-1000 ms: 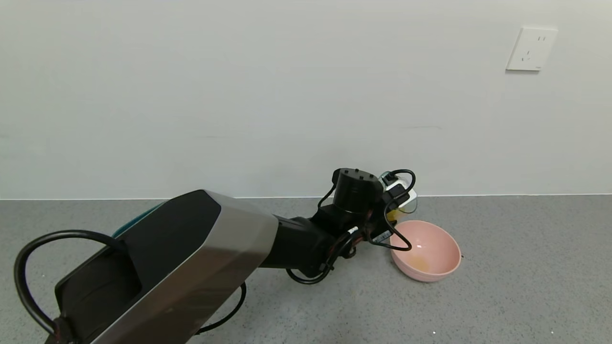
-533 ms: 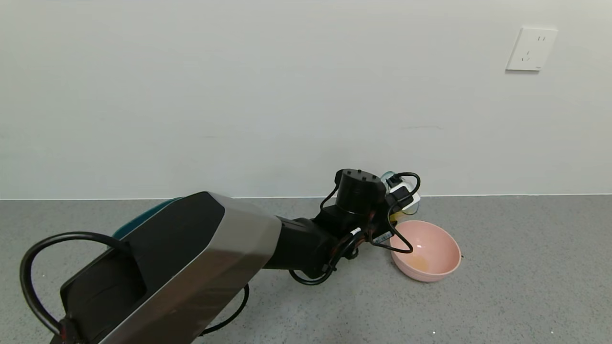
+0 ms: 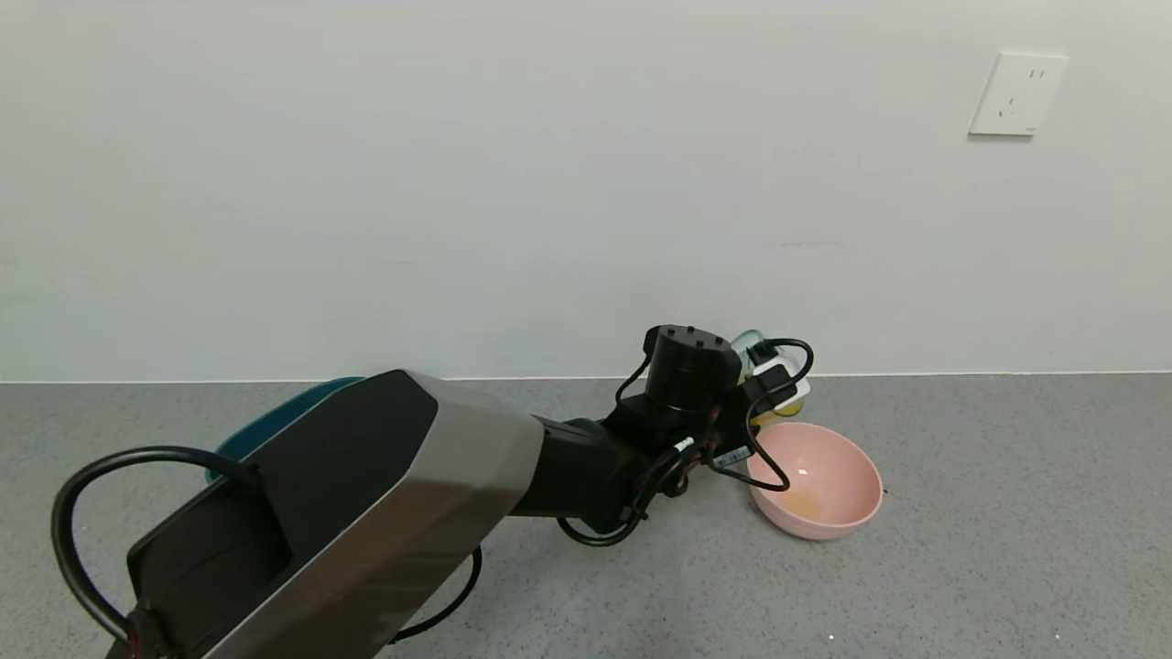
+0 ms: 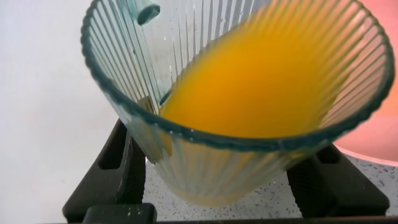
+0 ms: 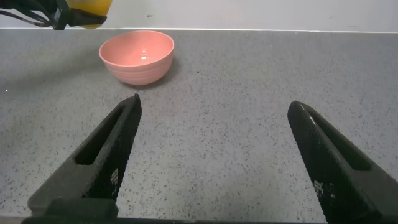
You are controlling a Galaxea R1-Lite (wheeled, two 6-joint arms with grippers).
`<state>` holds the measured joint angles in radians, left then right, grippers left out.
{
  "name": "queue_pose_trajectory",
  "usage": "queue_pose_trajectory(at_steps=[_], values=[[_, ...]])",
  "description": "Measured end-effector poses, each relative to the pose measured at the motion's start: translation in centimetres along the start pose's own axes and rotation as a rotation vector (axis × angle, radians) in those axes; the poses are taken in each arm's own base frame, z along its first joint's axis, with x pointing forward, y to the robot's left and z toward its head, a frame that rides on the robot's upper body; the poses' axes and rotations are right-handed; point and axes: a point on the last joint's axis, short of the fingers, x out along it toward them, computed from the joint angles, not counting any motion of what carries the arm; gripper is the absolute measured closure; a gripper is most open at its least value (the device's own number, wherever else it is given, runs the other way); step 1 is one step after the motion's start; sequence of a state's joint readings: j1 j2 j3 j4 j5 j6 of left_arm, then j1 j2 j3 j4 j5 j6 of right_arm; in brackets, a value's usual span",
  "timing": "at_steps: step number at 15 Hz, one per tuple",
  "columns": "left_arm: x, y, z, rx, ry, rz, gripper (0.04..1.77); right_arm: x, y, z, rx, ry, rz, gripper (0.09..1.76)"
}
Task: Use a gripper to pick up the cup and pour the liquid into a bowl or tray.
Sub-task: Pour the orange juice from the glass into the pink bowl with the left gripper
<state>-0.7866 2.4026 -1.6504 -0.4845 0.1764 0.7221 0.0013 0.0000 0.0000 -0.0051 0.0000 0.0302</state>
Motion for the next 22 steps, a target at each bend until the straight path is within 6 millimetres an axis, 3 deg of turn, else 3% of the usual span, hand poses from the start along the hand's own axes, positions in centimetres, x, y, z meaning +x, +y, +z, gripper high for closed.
queue_pose_trajectory(at_steps=[22], values=[[0.6, -0.3, 1.1, 0.274, 0.008, 0.041, 0.54, 0.0, 0.0, 0.0, 0.0, 0.0, 0.0, 0.14]])
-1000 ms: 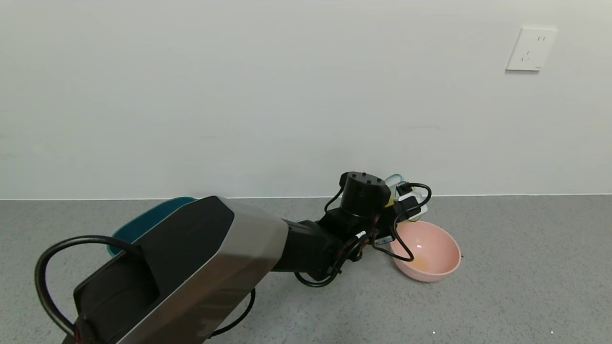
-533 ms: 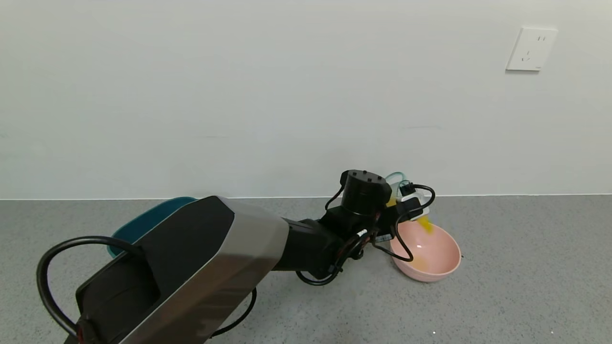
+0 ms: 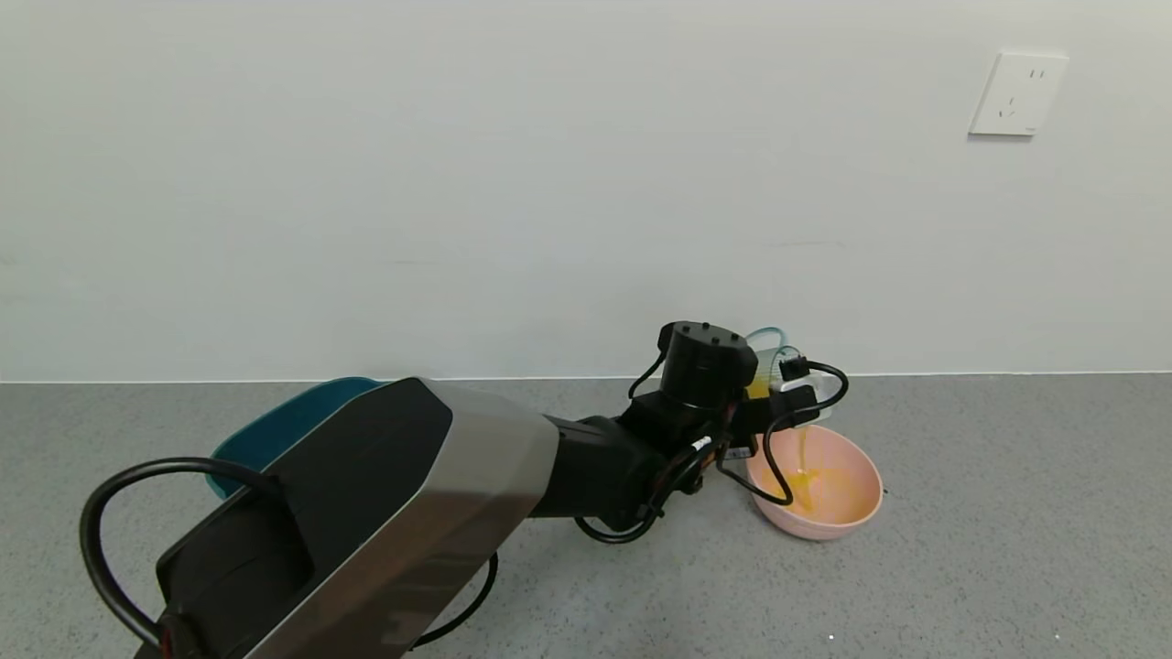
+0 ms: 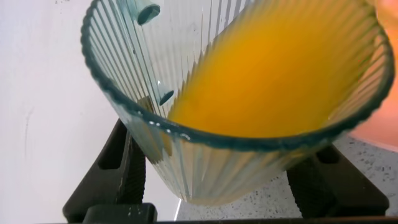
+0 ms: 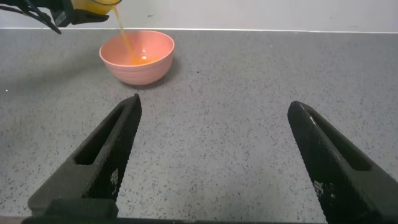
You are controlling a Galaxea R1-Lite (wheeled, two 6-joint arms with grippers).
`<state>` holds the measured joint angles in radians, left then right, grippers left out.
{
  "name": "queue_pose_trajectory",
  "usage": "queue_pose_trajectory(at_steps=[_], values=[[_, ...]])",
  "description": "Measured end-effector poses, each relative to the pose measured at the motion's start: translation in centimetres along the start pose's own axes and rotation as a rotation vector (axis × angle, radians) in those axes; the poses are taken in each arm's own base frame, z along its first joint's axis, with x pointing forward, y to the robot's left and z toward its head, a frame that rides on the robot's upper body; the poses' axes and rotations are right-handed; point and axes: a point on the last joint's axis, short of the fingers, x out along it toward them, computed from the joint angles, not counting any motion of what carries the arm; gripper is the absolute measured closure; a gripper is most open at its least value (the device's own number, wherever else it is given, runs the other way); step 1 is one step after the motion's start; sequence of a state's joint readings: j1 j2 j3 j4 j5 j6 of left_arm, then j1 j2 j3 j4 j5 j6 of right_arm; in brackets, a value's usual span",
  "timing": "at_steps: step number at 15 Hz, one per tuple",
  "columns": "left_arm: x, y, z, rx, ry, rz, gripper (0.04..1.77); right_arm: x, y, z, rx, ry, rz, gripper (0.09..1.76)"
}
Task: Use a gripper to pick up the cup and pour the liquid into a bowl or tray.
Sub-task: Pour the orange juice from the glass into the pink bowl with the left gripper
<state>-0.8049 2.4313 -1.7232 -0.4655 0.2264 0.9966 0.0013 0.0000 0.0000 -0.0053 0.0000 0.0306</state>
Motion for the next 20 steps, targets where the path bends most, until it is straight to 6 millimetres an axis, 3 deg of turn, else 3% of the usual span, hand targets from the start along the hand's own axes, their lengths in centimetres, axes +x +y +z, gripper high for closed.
queue_pose_trajectory(at_steps=[20], values=[[0.16, -0.21, -0.05, 0.229, 0.092, 0.017, 0.54, 0.0, 0.0, 0.0, 0.0, 0.0, 0.0, 0.14]])
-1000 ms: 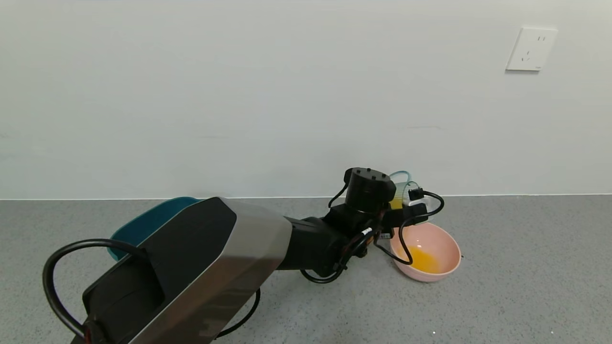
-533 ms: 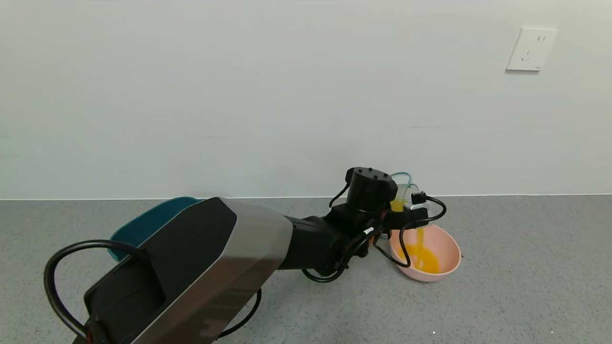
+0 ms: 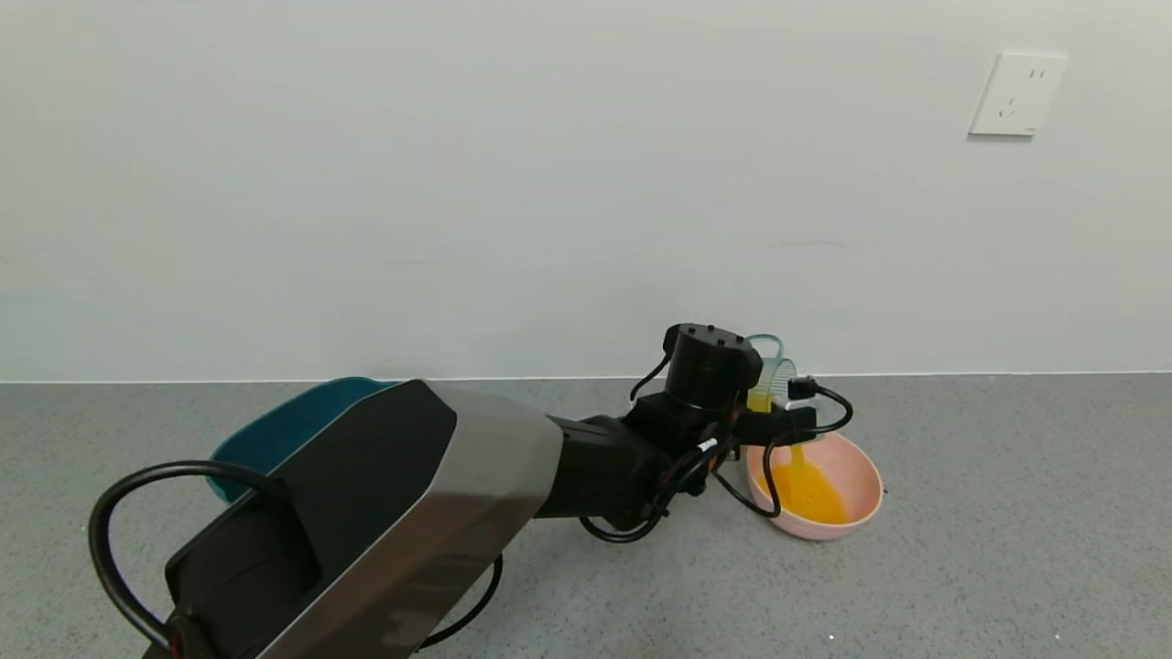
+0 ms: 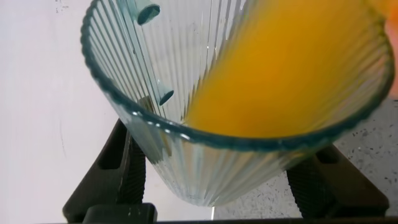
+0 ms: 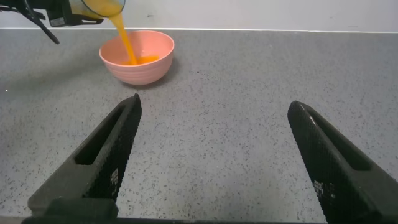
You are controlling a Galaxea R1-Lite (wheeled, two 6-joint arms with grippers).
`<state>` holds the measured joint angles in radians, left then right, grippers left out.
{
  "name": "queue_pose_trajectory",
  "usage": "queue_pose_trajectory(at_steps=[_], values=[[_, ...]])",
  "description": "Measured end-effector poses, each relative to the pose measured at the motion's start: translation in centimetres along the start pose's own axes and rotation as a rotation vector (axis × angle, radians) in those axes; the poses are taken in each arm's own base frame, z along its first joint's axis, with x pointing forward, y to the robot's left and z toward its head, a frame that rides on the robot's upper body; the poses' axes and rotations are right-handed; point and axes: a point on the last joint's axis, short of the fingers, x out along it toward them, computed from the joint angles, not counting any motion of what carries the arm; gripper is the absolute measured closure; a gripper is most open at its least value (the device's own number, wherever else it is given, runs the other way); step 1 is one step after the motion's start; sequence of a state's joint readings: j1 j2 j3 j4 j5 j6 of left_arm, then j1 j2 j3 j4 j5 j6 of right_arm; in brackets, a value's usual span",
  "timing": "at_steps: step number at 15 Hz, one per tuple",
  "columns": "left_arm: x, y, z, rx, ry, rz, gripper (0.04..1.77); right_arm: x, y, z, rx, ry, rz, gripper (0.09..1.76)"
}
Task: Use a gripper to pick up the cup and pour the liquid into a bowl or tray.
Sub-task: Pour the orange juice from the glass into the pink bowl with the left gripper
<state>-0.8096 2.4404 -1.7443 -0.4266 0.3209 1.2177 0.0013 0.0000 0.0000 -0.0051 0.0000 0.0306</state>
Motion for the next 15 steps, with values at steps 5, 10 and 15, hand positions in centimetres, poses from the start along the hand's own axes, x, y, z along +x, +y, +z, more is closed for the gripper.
queue_pose_trajectory(at_steps=[5, 10, 15], values=[[-0.06, -0.06, 0.12, 0.039, 0.011, 0.004, 0.54, 0.0, 0.0, 0.0, 0.0, 0.0, 0.0, 0.14], [-0.23, 0.3, 0.31, 0.103, 0.016, 0.02, 0.54, 0.0, 0.0, 0.0, 0.0, 0.0, 0.0, 0.14], [-0.44, 0.21, 0.92, 0.151, 0.015, 0.031, 0.54, 0.0, 0.0, 0.0, 0.0, 0.0, 0.0, 0.14]])
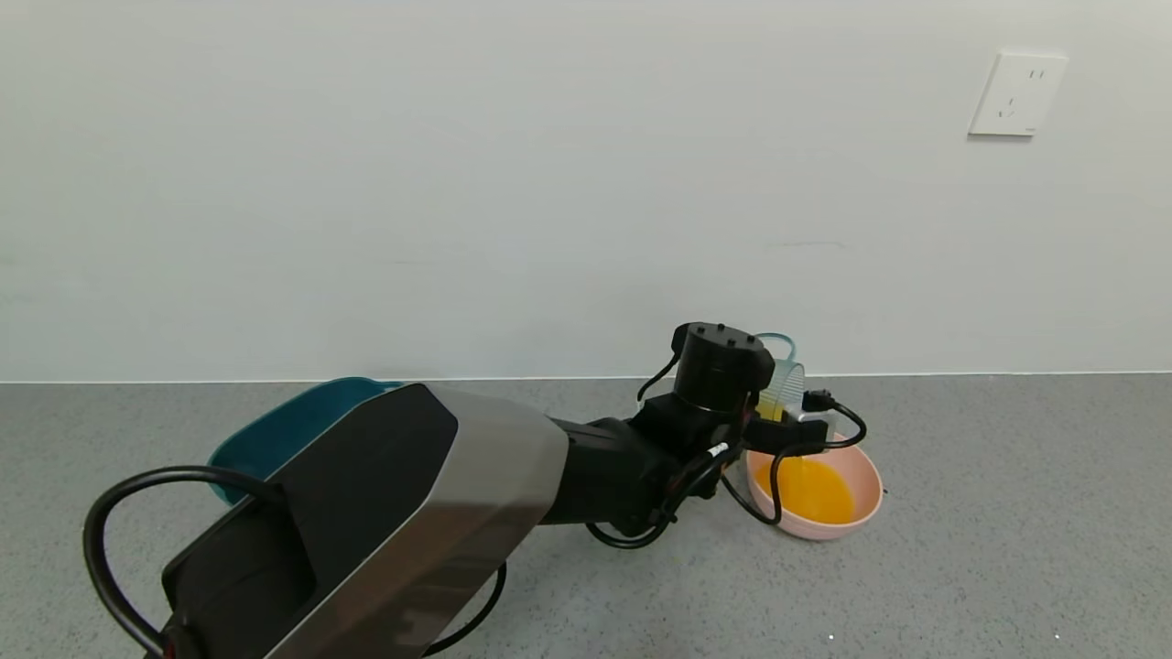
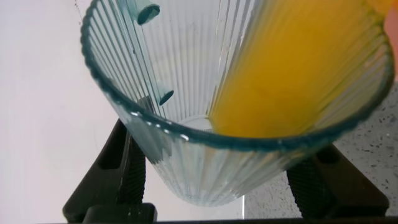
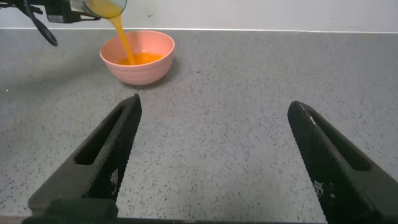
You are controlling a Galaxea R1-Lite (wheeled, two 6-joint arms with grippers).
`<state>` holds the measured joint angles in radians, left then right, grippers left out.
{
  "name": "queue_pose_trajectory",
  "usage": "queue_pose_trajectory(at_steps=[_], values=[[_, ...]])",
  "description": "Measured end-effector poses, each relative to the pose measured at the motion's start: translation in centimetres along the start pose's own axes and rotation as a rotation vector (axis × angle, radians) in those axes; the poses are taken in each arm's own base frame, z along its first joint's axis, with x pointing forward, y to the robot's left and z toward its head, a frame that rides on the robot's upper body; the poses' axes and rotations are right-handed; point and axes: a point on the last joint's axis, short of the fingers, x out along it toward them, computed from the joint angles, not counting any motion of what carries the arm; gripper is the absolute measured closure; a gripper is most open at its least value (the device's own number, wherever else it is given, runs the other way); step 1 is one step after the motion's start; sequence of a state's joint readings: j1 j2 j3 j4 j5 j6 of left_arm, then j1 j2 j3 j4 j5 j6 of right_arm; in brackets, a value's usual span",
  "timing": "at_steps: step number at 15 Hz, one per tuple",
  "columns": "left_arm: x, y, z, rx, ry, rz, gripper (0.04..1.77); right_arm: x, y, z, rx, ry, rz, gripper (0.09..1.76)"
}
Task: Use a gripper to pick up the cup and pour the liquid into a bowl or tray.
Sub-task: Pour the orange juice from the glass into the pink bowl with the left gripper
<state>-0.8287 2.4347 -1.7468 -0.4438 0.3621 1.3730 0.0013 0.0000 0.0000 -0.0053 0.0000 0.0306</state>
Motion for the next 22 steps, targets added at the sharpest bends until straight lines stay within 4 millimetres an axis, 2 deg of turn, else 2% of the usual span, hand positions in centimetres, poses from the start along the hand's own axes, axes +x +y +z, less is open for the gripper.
queue_pose_trajectory(at_steps=[12, 22], values=[[-0.9, -0.2, 2.2, 0.09, 0.015, 0.023, 0.54, 0.0, 0.0, 0.0, 0.0, 0.0, 0.0, 0.14], [-1.1, -0.3, 2.8, 0.152, 0.043, 0.063, 0.54, 0.0, 0.0, 0.0, 0.0, 0.0, 0.0, 0.14]])
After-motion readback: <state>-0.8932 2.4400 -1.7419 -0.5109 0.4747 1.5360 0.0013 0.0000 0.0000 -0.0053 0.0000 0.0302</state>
